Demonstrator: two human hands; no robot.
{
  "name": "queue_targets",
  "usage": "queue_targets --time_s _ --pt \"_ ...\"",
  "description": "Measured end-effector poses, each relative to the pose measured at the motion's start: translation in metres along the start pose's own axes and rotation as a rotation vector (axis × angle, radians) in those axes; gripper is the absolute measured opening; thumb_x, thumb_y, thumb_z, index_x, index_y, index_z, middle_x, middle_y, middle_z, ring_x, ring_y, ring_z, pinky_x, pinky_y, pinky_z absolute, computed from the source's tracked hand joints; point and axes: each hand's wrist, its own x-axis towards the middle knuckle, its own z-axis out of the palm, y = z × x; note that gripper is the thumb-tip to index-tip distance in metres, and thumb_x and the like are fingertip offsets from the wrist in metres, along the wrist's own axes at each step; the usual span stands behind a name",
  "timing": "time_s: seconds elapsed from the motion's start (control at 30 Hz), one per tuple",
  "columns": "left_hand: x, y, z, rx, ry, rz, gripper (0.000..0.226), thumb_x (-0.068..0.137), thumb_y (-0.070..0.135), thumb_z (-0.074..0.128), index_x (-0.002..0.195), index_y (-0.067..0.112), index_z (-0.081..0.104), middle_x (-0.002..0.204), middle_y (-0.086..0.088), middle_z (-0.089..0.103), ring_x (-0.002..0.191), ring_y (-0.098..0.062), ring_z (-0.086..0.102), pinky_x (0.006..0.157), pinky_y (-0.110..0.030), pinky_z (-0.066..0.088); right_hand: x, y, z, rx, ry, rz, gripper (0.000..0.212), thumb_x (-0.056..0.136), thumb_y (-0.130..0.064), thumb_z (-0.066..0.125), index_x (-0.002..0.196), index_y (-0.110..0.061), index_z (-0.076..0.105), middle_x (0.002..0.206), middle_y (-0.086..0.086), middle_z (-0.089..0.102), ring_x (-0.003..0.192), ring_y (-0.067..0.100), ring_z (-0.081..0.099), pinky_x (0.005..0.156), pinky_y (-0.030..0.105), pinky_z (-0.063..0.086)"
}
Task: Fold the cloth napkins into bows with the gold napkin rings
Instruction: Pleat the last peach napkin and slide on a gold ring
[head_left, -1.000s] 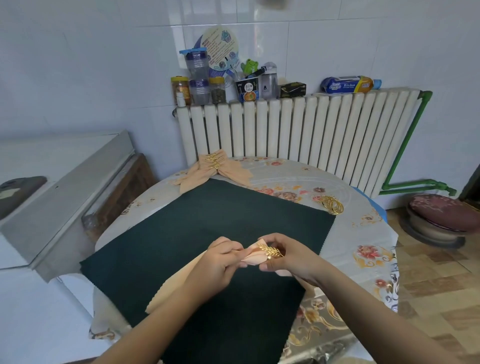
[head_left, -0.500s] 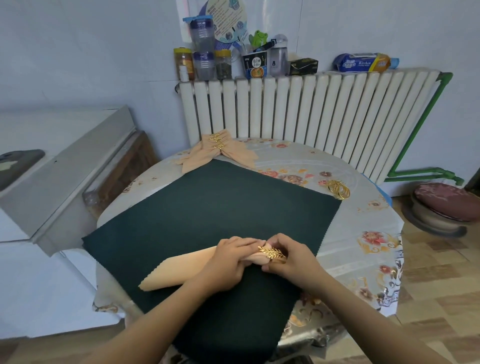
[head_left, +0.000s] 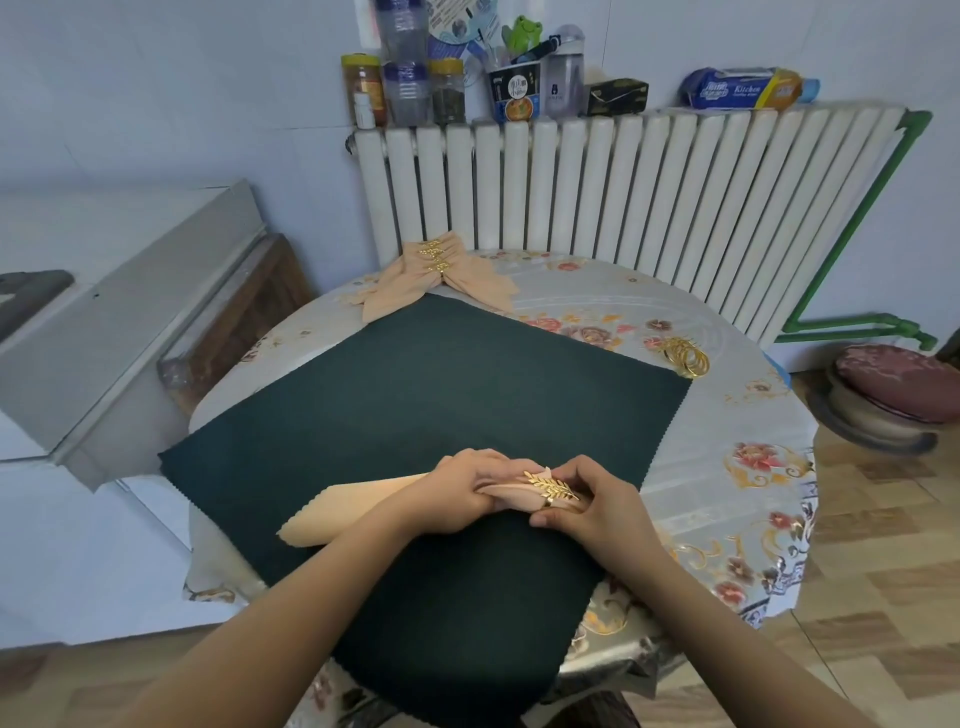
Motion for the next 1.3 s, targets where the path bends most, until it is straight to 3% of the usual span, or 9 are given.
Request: queue_targets --time_s 0.27,0.47,0.53,0.63,0.73,0.9,1.0,1.1,1.3 --pt "0.002 0.002 -0.005 0.075 -0.094 -0.043 0.017 0.094 0.025 0.053 0.105 0.032 0.063 0.118 0.016 0.043 0.122 -0.015 0.035 0.105 -0.038 0.022 0.001 0.004 0.003 -0.016 0.008 -0.038 0.041 0.066 -0.033 0.084 0.100 -0.031 0.063 0.095 -0.019 0.065 0.089 -0.002 0.059 0.073 0.010 0.042" --pt "-0.001 0.003 -0.001 -0.148 -0.014 -0.095 0.038 0.066 0.036 0.061 0.101 0.050 0.059 0.112 0.020 0.057 0.109 -0.008 0.053 0.099 -0.038 0.041 0.006 0.005 0.007 -0.060 -0.042 -0.026 0.044 0.066 -0.042 0.082 0.106 -0.034 0.065 0.098 -0.018 0.066 0.091 0.001 0.057 0.075 0.017 0.042" --pt "-0.003 0.005 0.002 -0.190 0.038 -0.167 0.044 0.063 0.047 0.066 0.102 0.055 0.048 0.116 0.020 0.056 0.112 -0.010 0.050 0.102 -0.037 0.038 0.005 0.005 0.004 -0.074 -0.069 -0.050 0.044 0.072 -0.042 0.078 0.113 -0.035 0.064 0.103 -0.017 0.066 0.096 0.002 0.056 0.083 0.020 0.044" --pt "-0.004 0.014 0.003 0.063 0.042 -0.149 0.068 0.071 0.055 0.072 0.130 0.049 0.037 0.126 0.015 0.051 0.118 -0.011 0.040 0.104 -0.029 0.026 0.005 0.007 -0.001 -0.057 -0.122 -0.065 0.037 0.084 -0.032 0.068 0.121 -0.032 0.061 0.109 -0.016 0.065 0.102 0.004 0.058 0.090 0.023 0.045" --pt "0.002 0.032 0.008 0.252 0.126 -0.062 0.070 0.072 0.054 0.072 0.133 0.033 0.045 0.127 0.013 0.053 0.117 -0.010 0.042 0.098 -0.027 0.032 0.004 0.010 -0.001 -0.016 -0.104 -0.047 0.026 0.086 -0.024 0.066 0.111 -0.031 0.061 0.101 -0.015 0.067 0.095 0.005 0.060 0.085 0.023 0.047" --pt "0.002 0.030 0.016 0.072 0.179 -0.042 0.044 0.073 0.039 0.075 0.113 0.030 0.059 0.107 0.015 0.060 0.099 -0.003 0.049 0.078 -0.016 0.037 0.004 0.011 0.001 -0.023 -0.082 -0.055 0.019 0.084 -0.026 0.068 0.096 -0.028 0.055 0.097 -0.012 0.066 0.090 0.008 0.060 0.078 0.027 0.047" --pt "-0.002 0.029 0.012 0.090 0.182 -0.057 0.040 0.072 0.037 0.076 0.108 0.030 0.060 0.100 0.017 0.059 0.093 -0.001 0.051 0.074 -0.013 0.037 0.004 0.008 0.002 -0.062 -0.103 -0.106 0.019 0.084 -0.023 0.068 0.094 -0.029 0.052 0.093 -0.015 0.063 0.087 0.007 0.057 0.071 0.019 0.043" --pt "-0.005 0.023 0.007 0.152 0.179 -0.059 0.037 0.072 0.038 0.075 0.105 0.029 0.059 0.097 0.018 0.057 0.092 -0.002 0.049 0.072 -0.013 0.036 0.004 0.007 0.003 -0.099 -0.099 -0.124 0.021 0.085 -0.021 0.066 0.093 -0.030 0.049 0.089 -0.017 0.059 0.085 0.006 0.054 0.066 0.014 0.037" --pt "-0.018 0.012 -0.003 0.232 0.189 -0.092 0.041 0.075 0.039 0.073 0.112 0.033 0.055 0.107 0.019 0.055 0.102 -0.002 0.045 0.084 -0.020 0.035 0.004 0.005 0.003 -0.116 -0.099 -0.114 0.020 0.086 -0.022 0.064 0.095 -0.029 0.048 0.092 -0.012 0.061 0.087 0.011 0.054 0.071 0.025 0.041"
